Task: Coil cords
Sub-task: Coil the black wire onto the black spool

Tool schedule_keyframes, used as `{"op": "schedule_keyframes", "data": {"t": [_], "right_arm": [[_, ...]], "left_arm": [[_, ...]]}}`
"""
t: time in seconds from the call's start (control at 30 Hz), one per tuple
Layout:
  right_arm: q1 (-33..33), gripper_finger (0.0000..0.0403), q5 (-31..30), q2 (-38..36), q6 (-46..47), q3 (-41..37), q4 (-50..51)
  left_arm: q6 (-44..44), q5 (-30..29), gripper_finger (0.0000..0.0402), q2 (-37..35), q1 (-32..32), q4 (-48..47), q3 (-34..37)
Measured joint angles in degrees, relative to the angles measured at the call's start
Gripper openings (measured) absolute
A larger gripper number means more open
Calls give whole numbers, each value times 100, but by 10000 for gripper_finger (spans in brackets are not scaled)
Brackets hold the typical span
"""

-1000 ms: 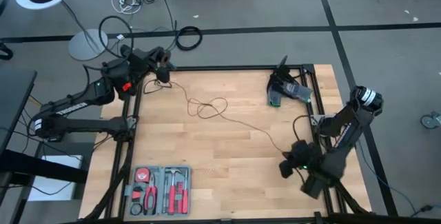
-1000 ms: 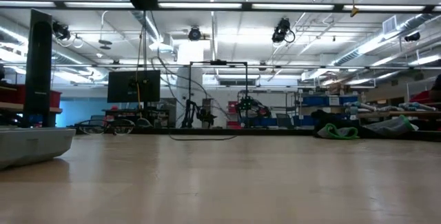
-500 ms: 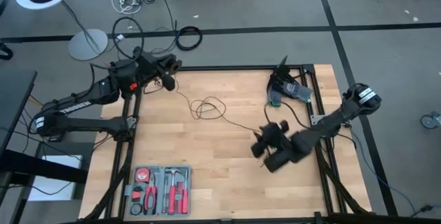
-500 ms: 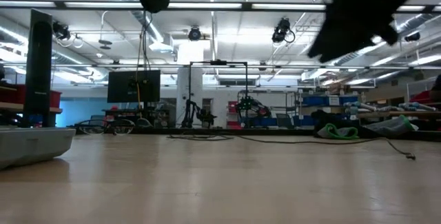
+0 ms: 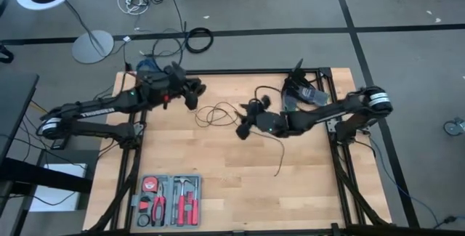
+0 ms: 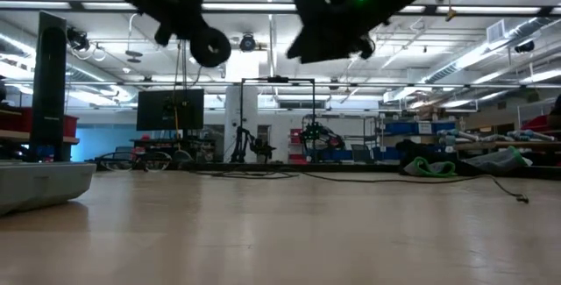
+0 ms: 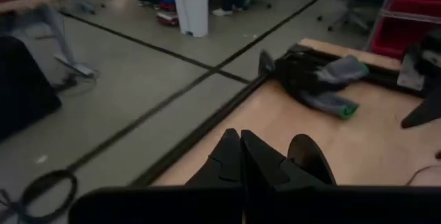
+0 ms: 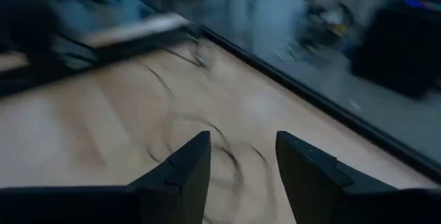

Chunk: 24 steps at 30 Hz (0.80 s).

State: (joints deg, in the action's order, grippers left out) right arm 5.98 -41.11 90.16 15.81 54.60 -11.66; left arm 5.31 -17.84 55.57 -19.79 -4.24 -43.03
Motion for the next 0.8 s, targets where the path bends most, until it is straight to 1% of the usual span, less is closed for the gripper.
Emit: {"op": "schedule_keyframes", "data": {"t": [0.03,0.1,0.2,0.27,0.33,0.4,0.43,0.6,0.67,0.8], "right_arm": [[-85,161,256,184,-255,-85,-572],[-275,157,1170,715,-539,-315,-2020],[-574,150,2262,1787,-211,-604,-3906],[-749,145,2697,2509,136,-638,-5257],[-867,140,2955,3094,344,-560,-6492],[-949,136,3113,3568,323,-388,-7204],[-986,134,3141,3804,274,-220,-7382],[-920,132,3411,4505,395,642,-7258],[-866,132,3539,4648,299,959,-7032],[-806,132,3528,4725,20,1399,-6436]], "left_arm": [[102,94,0,-9,2,77,172],[263,252,0,-7,2,365,469],[512,441,0,-13,3,699,838],[668,600,0,-10,2,906,1039],[743,734,0,-15,2,1148,1237],[827,850,0,-12,3,1445,1418],[843,870,0,-17,3,1561,1492],[848,880,0,-14,4,2154,1755],[849,811,0,-5,4,2356,1798],[838,620,0,-13,2,2428,1808]]}}
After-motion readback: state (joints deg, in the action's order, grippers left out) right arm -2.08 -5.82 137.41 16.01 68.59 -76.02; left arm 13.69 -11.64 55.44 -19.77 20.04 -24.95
